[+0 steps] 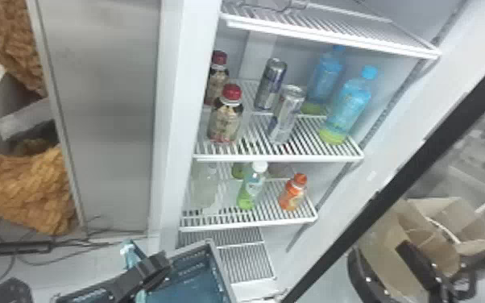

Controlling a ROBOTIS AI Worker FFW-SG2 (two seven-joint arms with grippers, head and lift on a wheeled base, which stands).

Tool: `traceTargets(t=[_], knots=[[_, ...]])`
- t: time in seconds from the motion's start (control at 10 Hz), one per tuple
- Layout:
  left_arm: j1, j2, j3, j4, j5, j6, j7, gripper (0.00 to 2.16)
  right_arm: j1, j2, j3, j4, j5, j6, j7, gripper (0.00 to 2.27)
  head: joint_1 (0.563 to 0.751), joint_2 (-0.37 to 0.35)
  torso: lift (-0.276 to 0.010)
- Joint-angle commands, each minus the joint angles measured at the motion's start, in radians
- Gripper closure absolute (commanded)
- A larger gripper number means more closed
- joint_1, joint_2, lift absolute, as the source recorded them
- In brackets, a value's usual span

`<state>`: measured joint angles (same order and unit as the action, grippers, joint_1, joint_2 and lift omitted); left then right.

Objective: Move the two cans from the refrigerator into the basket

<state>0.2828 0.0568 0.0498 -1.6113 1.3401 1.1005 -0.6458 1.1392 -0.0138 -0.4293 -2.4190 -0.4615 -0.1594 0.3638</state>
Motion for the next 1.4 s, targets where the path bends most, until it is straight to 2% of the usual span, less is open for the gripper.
traceTargets(t=[0.0,0.6,0.8,1.3], knots=[[-0.001,0.000,0.002,0.000,0.000,-0.001,0.000,1.19,-0.005,0.000,0.001,0.008,0.009,0.012,0.001,0.15,0.695,-0.350,-0.031],[-0.003,0.000,0.020,0.000,-0.004,-0.001,0.002,1.19,-0.074,0.000,0.007,0.052,0.065,0.073,0.004,0.15,0.695,-0.350,-0.031],[-0.005,0.000,0.018,0.000,-0.004,-0.001,0.002,1.19,-0.145,0.000,0.007,0.059,0.105,0.115,0.006,0.14,0.695,-0.350,-0.031],[-0.008,0.001,0.010,0.000,-0.004,-0.001,0.003,1.19,-0.376,-0.003,0.068,0.199,0.112,0.115,0.007,0.14,0.695,-0.350,-0.031]])
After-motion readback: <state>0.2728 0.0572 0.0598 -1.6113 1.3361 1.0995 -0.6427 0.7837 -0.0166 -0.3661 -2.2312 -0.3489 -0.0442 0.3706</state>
